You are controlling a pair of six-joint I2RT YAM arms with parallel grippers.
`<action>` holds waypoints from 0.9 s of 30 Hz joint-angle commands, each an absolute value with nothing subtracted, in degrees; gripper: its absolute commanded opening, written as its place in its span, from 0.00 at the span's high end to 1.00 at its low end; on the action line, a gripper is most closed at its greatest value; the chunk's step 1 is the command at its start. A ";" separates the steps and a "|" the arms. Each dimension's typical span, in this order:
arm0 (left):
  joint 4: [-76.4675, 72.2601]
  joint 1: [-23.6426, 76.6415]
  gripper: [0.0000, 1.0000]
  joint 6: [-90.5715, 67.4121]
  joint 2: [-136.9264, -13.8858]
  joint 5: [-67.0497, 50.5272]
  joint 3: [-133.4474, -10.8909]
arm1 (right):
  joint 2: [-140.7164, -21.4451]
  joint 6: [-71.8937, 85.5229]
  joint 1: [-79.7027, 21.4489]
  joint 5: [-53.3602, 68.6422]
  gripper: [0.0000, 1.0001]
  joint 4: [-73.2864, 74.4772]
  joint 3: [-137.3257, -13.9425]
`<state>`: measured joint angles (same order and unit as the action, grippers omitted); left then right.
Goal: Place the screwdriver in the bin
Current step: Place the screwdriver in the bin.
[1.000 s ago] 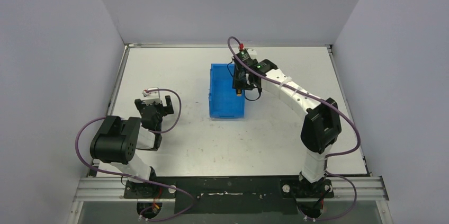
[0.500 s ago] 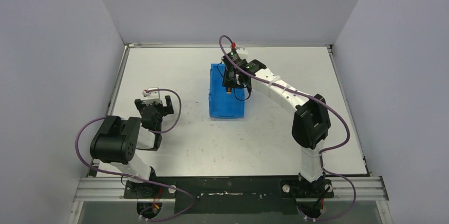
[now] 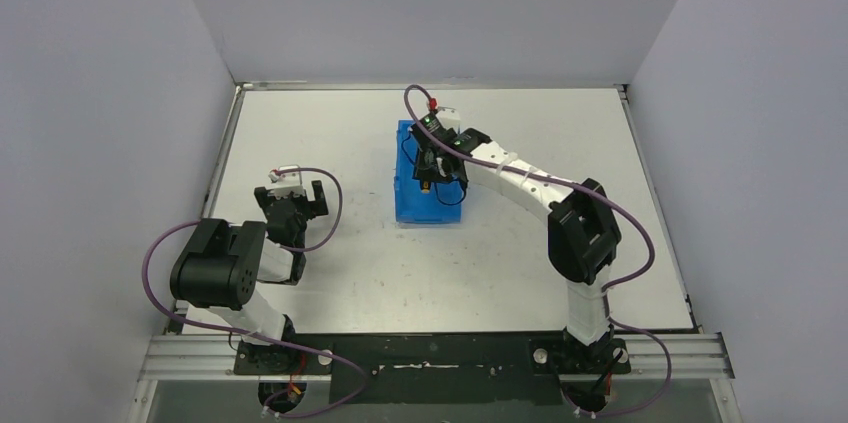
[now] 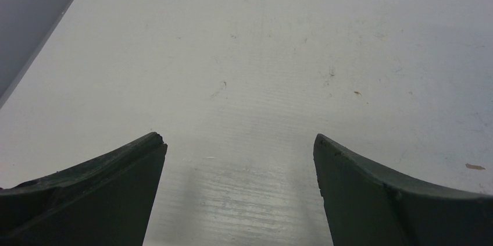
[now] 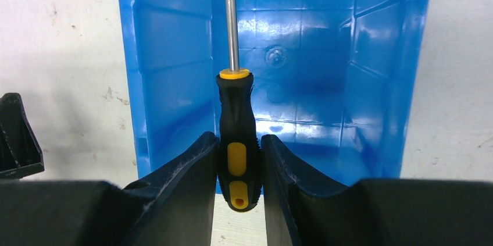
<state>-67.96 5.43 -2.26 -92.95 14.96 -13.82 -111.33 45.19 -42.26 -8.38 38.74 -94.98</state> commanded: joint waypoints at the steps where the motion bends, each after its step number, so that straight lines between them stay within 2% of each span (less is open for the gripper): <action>1: -69.60 5.36 0.03 -2.02 -92.25 14.77 -14.41 | -111.70 46.59 -43.43 -10.04 0.88 34.52 -93.91; 17: -69.53 5.31 0.03 -2.02 -92.26 14.76 -14.41 | -116.54 47.14 -43.90 -10.97 0.85 30.88 -90.26; 22: -69.54 5.36 0.03 -2.03 -92.21 14.75 -14.41 | -117.16 46.52 -43.85 -11.20 0.70 30.52 -90.37; 25: -69.57 5.38 0.03 -2.03 -92.27 14.77 -14.41 | -116.94 46.32 -43.78 -11.57 0.57 30.60 -90.72; 27: -69.58 5.30 0.03 -2.04 -92.28 14.77 -14.41 | -116.82 46.11 -43.69 -11.87 0.55 30.86 -91.03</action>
